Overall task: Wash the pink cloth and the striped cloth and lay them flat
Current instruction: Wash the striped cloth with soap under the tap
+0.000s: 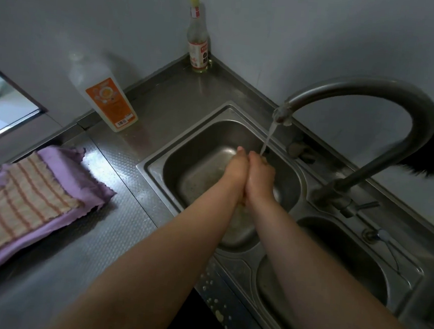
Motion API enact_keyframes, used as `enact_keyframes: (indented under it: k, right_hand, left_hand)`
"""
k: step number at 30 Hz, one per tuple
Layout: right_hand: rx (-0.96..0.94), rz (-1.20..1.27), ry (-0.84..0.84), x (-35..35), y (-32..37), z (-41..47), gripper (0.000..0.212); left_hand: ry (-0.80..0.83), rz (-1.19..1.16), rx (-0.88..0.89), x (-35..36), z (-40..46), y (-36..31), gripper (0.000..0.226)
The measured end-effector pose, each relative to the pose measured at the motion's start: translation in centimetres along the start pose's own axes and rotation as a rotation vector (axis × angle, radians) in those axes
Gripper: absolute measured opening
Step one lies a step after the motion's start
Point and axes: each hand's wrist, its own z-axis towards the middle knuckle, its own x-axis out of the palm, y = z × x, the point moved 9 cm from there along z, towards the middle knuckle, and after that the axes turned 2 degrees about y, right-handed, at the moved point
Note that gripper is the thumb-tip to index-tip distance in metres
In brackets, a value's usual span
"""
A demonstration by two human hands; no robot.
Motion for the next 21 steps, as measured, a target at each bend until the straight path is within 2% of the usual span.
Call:
enact_keyframes:
  k: [4, 8, 10, 12, 15, 18, 19, 21]
  right_hand:
    - [-0.059, 0.021, 0.098, -0.4, -0.4, -0.3, 0.027]
    - [0.003, 0.008, 0.252, -0.1, -1.5, -1.1, 0.046]
    - [0.098, 0.018, 0.287, -0.3, -3.2, -1.8, 0.053]
    - [0.073, -0.126, 0.259, -1.3, -4.5, -2.5, 0.053]
    - [-0.225, -0.346, 0.176, -2.4, -5.3, -3.4, 0.042]
    - [-0.62, -0.67, 0.204, -0.9, -6.6, -7.3, 0.04]
    - [-0.714, -0.797, 0.203, -0.3, -7.8, -8.8, 0.043]
    - [-0.765, -1.095, 0.219, 1.0, -11.9, -11.2, 0.046]
  left_hand:
    - [0.015, 0.208, -0.032, -1.7, 0.2, 0.6, 0.061]
    - [0.165, 0.396, 0.044, -3.9, 0.0, 1.3, 0.045]
    - [0.119, 0.531, 0.146, -6.8, 0.1, 1.5, 0.041]
    - [-0.025, 0.753, 0.29, -10.2, 0.3, 0.8, 0.037]
    - [-0.173, 1.146, 0.602, -13.1, -1.2, -0.5, 0.024]
    - [-0.283, 1.443, 0.931, -14.8, -4.6, 0.1, 0.026]
    - [-0.286, 1.511, 0.956, -15.6, -5.3, 1.0, 0.03]
    - [-0.187, 1.719, 0.798, -17.8, -4.8, 4.7, 0.045]
